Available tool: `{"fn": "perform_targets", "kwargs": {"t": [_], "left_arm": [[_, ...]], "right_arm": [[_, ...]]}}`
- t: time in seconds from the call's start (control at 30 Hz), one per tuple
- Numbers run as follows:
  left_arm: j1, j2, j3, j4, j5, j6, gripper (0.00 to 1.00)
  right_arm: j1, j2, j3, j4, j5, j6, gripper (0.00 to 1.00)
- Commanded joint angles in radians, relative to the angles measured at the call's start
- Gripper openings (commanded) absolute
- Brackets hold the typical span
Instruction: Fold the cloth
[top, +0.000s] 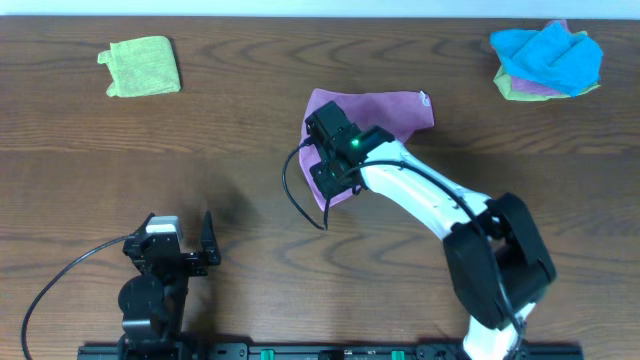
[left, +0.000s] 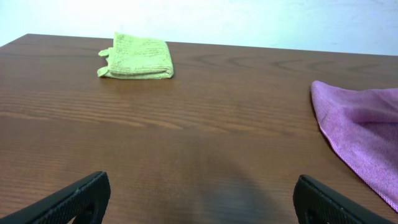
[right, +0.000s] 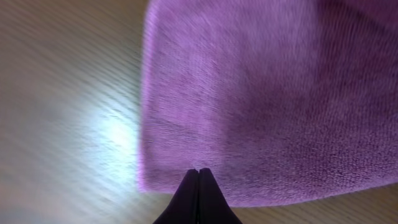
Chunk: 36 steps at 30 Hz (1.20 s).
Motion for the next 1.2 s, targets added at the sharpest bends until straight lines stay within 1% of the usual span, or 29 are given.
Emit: {"fn": "perform_targets", "kwargs": {"t": [0.0,0.4,0.7,0.93,1.17], "left_arm": [[-0.004,-0.006,-0.025,-0.010,-0.003,-0.004,0.96],[-0.004,-0.006,-0.025,-0.010,-0.003,-0.004,0.95],[-0.004,-0.006,-0.025,-0.010,-0.003,-0.004,0.95],[-0.004,-0.006,-0.025,-0.010,-0.003,-0.004,0.96],[-0.004,-0.006,-0.025,-0.010,-0.003,-0.004,0.96]], "right_arm": [[-0.007,0.048,0.002,-0.005,0.058,-0.026,0.01],[-0.008,0.111,0.002,0.024,0.034,-0.034,0.01],[0.006,0.163,0.002,0.043,-0.069,-0.037,0.02],[0.088,0.166,0.002,0.051,-0.172,-0.032,0.01],[0.185,0.166,0.002,0.045,-0.201,-0.033,0.02]]}}
